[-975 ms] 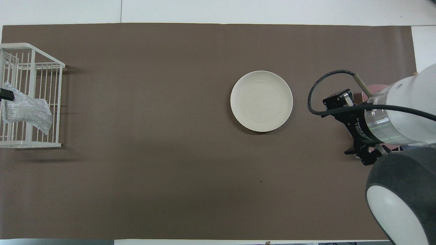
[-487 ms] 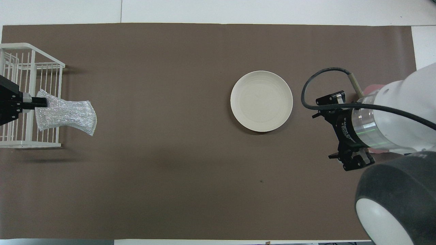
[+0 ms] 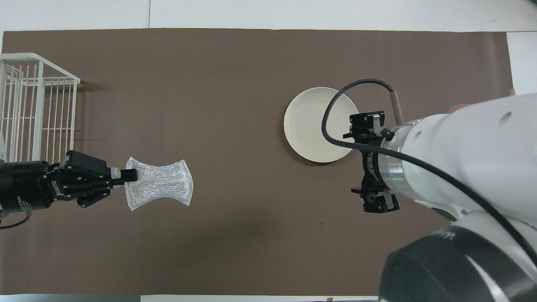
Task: Wipe plate with sponge
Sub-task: 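Carry the scrubber toward the right gripper while the right gripper grasps it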
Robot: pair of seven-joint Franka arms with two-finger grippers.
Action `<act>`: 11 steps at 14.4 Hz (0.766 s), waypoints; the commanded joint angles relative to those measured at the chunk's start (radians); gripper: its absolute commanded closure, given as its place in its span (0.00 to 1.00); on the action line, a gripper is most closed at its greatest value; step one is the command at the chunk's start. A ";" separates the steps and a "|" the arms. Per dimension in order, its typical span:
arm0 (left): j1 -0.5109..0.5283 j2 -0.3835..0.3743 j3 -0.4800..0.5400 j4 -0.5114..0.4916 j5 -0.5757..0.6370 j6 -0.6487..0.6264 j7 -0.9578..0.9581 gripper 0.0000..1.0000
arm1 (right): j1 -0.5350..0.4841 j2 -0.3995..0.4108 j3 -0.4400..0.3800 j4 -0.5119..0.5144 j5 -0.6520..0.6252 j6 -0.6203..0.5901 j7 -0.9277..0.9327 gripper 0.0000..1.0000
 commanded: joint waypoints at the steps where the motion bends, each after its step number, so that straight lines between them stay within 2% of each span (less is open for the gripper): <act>1: -0.028 -0.047 0.011 -0.115 -0.109 -0.001 0.132 1.00 | 0.084 0.015 -0.002 -0.015 0.010 0.069 0.143 0.00; 3: -0.056 -0.061 0.008 -0.189 -0.237 0.024 0.248 1.00 | 0.125 0.017 0.000 -0.021 0.010 0.076 0.192 0.00; 5: -0.105 -0.066 0.006 -0.254 -0.311 0.058 0.348 1.00 | 0.166 0.020 -0.002 -0.028 0.012 0.097 0.238 0.00; 6: -0.119 -0.072 0.005 -0.290 -0.391 0.073 0.385 1.00 | 0.191 0.020 -0.002 -0.038 0.012 0.140 0.278 0.00; 8: -0.172 -0.113 0.005 -0.363 -0.476 0.125 0.445 1.00 | 0.234 0.024 0.000 -0.069 0.012 0.253 0.393 0.00; 9: -0.200 -0.119 0.005 -0.374 -0.521 0.143 0.448 1.00 | 0.259 0.032 0.000 -0.087 0.012 0.293 0.427 0.00; 11: -0.235 -0.122 0.005 -0.374 -0.557 0.162 0.450 1.00 | 0.276 0.018 0.000 -0.133 0.012 0.294 0.424 0.00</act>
